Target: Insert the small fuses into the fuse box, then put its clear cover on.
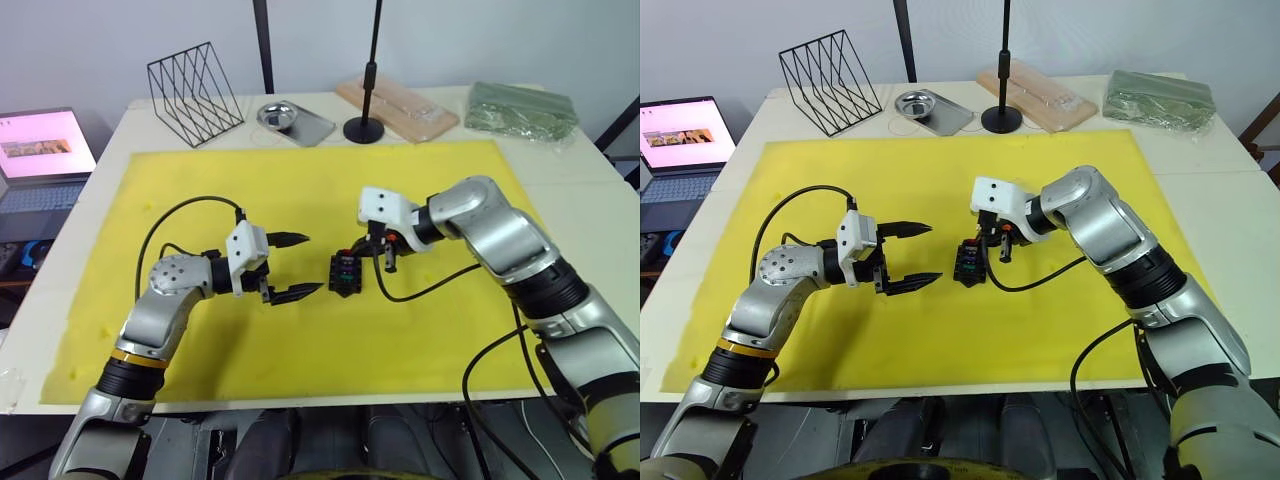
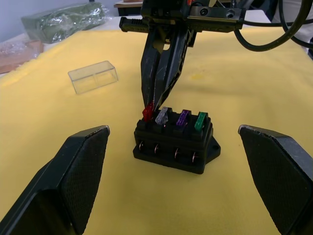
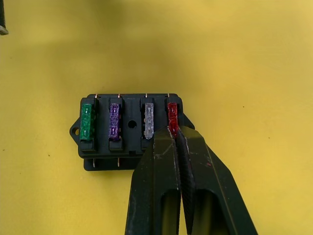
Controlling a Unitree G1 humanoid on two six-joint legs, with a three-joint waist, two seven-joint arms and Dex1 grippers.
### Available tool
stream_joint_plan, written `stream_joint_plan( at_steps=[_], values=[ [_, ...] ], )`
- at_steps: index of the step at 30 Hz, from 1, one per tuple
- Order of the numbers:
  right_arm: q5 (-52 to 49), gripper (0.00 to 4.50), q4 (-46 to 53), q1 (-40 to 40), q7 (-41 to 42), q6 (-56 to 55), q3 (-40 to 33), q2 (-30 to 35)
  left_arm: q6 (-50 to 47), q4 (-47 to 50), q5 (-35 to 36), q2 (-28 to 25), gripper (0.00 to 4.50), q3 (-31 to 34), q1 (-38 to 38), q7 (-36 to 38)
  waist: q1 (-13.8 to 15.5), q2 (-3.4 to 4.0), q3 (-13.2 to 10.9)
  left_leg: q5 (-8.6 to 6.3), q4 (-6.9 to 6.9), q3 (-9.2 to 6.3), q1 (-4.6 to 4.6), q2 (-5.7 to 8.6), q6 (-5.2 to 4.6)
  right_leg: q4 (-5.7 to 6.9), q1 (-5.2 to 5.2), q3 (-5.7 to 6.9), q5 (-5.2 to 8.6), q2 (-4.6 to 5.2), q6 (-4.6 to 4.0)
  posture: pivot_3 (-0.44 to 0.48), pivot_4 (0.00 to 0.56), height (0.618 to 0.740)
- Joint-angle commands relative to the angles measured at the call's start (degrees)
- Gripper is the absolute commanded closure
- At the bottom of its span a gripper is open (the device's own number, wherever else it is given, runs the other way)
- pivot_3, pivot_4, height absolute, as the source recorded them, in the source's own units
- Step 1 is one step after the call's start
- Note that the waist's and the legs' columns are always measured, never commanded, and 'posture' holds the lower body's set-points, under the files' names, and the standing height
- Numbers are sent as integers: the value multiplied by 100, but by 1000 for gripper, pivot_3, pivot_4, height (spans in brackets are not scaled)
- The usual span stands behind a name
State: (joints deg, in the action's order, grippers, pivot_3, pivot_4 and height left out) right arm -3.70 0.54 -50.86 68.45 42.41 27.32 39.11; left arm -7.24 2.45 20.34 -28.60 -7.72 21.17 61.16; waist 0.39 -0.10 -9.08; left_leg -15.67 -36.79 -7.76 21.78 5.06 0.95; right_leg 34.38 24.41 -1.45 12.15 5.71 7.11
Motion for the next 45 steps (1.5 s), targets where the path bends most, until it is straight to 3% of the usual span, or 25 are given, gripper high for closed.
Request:
stream_joint_plan(
  at_steps=[1,36,40,45],
  values=[
    [44,4475,38,-53,16,-35,-7,-51,112,83,-19,-44,0,80,99,34,0,0,0,0,0,0,0,0,0,0,0,0,0,0,0,0,150,740],
    [-51,4475,129,12,90,18,-89,-80,127,53,-94,-39,0,88,164,76,-3,0,0,-1,0,0,0,0,0,1,0,0,0,0,0,0,150,740],
    [-36,3465,138,13,92,16,-79,-67,125,38,-96,-39,0,87,178,79,-3,0,0,0,0,0,-1,0,1,1,0,0,0,0,0,0,150,740],
    [-44,3465,157,14,90,40,-85,-74,119,68,-95,-30,0,85,165,57,-1,0,0,0,0,0,0,0,1,1,0,0,0,0,0,0,150,740]
  ],
)
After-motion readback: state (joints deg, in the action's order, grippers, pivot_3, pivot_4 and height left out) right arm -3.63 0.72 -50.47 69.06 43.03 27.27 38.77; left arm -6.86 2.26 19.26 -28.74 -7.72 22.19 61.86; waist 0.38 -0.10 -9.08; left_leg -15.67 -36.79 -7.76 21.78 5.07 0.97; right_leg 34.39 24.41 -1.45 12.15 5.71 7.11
